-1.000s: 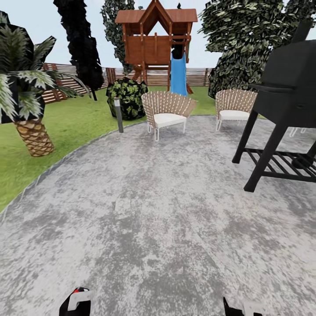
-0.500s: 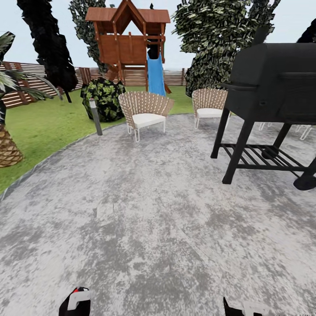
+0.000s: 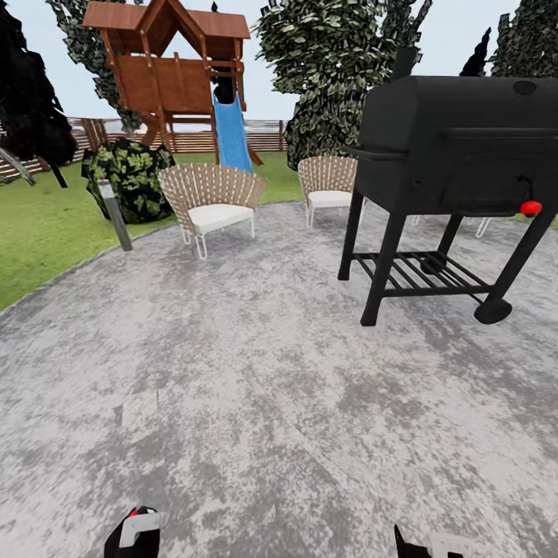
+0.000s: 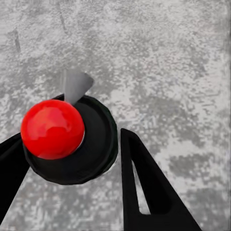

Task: In the garden, pick up the pesticide atomizer on the floor and spray pesticide onto both trees until each tree trunk is fully covered.

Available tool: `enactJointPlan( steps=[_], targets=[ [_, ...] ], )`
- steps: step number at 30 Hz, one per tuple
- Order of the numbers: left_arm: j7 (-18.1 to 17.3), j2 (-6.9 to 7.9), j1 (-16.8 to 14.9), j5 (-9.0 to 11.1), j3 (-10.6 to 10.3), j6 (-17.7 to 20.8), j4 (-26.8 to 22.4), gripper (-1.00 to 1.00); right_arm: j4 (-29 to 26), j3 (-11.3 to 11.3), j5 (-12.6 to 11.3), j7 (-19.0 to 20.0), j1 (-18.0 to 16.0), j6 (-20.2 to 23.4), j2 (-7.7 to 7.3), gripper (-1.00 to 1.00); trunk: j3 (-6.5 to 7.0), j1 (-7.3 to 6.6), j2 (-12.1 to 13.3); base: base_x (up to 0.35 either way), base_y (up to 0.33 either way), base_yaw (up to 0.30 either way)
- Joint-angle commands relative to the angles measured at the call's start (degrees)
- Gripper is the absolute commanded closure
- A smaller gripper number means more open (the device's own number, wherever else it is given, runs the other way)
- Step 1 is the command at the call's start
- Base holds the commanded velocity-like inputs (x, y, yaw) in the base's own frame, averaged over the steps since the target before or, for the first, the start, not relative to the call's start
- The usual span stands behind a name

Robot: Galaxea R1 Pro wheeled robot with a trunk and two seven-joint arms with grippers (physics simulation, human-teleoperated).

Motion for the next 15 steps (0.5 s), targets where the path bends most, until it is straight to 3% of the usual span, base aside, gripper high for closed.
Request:
enactJointPlan(
  steps=[1,15],
  targets=[
    [0.21,0.0,-0.02,-0.41,0.11,-0.19,0.02,1.0,0.07,0.05,-0.28,0.02,-0.05,-0.2,0.0,-1.0,-0.05,0.02,-0.02,0.338,0.0,-0.3],
    [0.21,0.06,-0.02,-0.41,0.11,-0.14,0.18,1.0,0.07,0.09,-0.28,0.02,-0.05,-0.2,0.0,-1.0,-0.05,0.02,-0.02,0.338,0.0,-0.3]
  ],
)
